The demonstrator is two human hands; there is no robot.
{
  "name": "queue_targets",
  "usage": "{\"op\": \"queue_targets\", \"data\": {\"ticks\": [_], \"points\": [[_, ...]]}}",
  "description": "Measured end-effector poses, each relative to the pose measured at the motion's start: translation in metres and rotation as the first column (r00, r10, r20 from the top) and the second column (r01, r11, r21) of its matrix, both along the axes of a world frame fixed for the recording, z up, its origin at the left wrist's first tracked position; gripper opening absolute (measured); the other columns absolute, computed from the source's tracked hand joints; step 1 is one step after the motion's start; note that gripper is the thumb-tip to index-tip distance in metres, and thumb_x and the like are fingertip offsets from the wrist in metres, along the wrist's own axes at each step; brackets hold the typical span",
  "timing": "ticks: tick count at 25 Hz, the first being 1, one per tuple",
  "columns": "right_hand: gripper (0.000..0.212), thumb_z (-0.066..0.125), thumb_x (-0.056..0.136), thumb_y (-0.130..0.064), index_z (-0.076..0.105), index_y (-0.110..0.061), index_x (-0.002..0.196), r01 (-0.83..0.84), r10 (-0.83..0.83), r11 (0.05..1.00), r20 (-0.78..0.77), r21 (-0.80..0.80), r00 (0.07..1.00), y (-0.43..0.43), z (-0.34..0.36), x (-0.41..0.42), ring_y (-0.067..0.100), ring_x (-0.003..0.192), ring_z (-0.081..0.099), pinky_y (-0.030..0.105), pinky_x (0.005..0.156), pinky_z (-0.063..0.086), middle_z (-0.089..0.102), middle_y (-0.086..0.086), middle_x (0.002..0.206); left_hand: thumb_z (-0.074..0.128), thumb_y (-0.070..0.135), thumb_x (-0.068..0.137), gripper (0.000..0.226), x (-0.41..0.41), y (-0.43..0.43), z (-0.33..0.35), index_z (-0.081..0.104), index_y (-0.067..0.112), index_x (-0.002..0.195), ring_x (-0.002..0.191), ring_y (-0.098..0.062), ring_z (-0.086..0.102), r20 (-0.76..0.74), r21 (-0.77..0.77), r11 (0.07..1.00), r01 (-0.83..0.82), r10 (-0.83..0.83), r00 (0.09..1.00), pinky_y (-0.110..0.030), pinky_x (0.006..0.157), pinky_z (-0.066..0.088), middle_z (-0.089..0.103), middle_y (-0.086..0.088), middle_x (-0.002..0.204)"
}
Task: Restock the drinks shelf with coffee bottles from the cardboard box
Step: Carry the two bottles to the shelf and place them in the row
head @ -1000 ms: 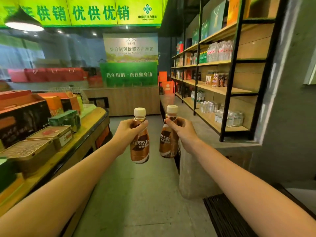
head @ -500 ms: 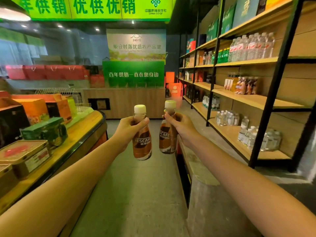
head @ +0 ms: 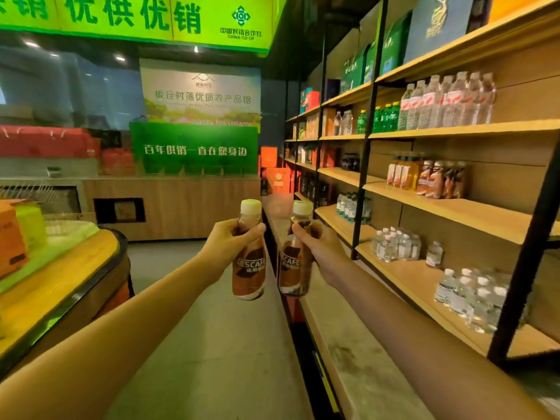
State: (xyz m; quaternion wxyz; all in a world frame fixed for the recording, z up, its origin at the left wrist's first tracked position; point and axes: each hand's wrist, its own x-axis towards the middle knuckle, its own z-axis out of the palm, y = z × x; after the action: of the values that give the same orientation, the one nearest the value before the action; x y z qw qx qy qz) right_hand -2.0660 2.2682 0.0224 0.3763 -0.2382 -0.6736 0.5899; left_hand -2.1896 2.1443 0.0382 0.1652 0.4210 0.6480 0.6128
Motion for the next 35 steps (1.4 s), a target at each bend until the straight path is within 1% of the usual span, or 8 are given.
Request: {"op": "queue_targets", "data": {"ticks": [3,6,11,15,23,27,31,35], "points": [[0.039,0.062,0.087,-0.030,0.058,-0.011,0.120,0.102,-0.102,0.995,-0.007,-0.022,0.995,0.068,0.006,-0.051,0.018,0.101,0.059,0.029,0.082,0.044,0.065,0.003,0.112,0.060,0.021,0.088,0.002,-0.057,0.080,0.014,0.062,0.019,0.086,0.081,-0.012,0.063,-0.011,-0.007,0.994,0.106,-0.106,0.994,-0.022,0.065,0.045,0.067,-0.002,0.089],[0.039,0.061,0.088,-0.031,0.059,-0.011,0.121,0.164,-0.164,0.986,0.005,-0.004,0.986,0.134,0.006,-0.073,0.020,0.107,0.059,0.032,0.091,0.044,0.066,0.003,0.114,0.061,0.022,0.087,0.004,-0.091,0.164,0.017,0.062,0.018,0.089,0.086,-0.016,0.064,-0.007,-0.020,0.978,0.207,-0.207,0.978,-0.028,0.071,0.047,0.068,-0.004,0.092],[0.026,0.061,0.089,-0.027,0.062,-0.012,0.109,0.312,-0.312,0.950,0.006,0.022,0.950,0.262,-0.002,-0.076,0.022,0.104,0.062,0.032,0.088,0.047,0.068,0.005,0.107,0.061,0.023,0.087,0.017,-0.110,0.314,0.000,0.065,0.010,0.096,0.090,-0.020,0.065,0.001,-0.025,0.919,0.394,-0.394,0.919,-0.034,0.081,0.050,0.069,-0.008,0.094],[0.022,0.061,0.089,-0.028,0.060,-0.011,0.103,0.442,-0.443,0.897,0.002,0.014,0.897,0.371,0.003,-0.064,0.013,0.088,0.062,0.022,0.069,0.046,0.067,0.000,0.094,0.061,0.026,0.086,0.029,-0.107,0.439,-0.005,0.063,0.005,0.105,0.097,-0.024,0.063,0.013,-0.041,0.865,0.501,-0.501,0.865,-0.038,0.089,0.048,0.068,-0.010,0.100],[0.025,0.060,0.089,-0.025,0.064,-0.007,0.106,0.632,-0.631,0.775,-0.016,0.018,0.775,0.545,0.019,-0.019,0.019,0.090,0.065,0.031,0.081,0.053,0.069,0.004,0.095,0.061,0.024,0.086,0.015,-0.072,0.652,0.014,0.063,0.012,0.095,0.087,-0.013,0.062,0.063,-0.031,0.729,0.684,-0.681,0.729,-0.025,0.072,0.046,0.067,-0.002,0.092],[0.021,0.058,0.091,-0.024,0.063,-0.010,0.105,0.746,-0.745,0.666,-0.031,0.036,0.666,0.590,0.028,0.024,0.013,0.085,0.065,0.025,0.074,0.052,0.069,-0.002,0.090,0.062,0.030,0.085,0.016,-0.036,0.738,0.023,0.063,0.017,0.094,0.090,-0.015,0.061,0.058,-0.021,0.606,0.795,-0.793,0.606,-0.025,0.068,0.044,0.066,0.000,0.094],[0.020,0.056,0.092,-0.023,0.062,-0.010,0.106,0.862,-0.861,0.503,-0.051,0.054,0.506,0.627,0.035,0.053,0.010,0.081,0.064,0.020,0.066,0.050,0.067,-0.001,0.088,0.064,0.035,0.082,0.023,-0.001,0.823,0.026,0.062,0.019,0.098,0.100,-0.022,0.062,-0.002,0.004,0.462,0.887,-0.887,0.462,-0.034,0.085,0.051,0.066,-0.001,0.100],[0.025,0.057,0.091,-0.027,0.062,-0.010,0.109,0.941,-0.942,0.329,-0.048,0.077,0.333,0.670,0.046,0.061,0.010,0.083,0.064,0.024,0.070,0.050,0.068,-0.002,0.091,0.059,0.029,0.088,0.009,0.026,0.889,0.033,0.059,0.022,0.093,0.090,-0.011,0.059,-0.005,-0.002,0.293,0.956,-0.956,0.293,-0.023,0.073,0.047,0.063,0.004,0.096]]}}
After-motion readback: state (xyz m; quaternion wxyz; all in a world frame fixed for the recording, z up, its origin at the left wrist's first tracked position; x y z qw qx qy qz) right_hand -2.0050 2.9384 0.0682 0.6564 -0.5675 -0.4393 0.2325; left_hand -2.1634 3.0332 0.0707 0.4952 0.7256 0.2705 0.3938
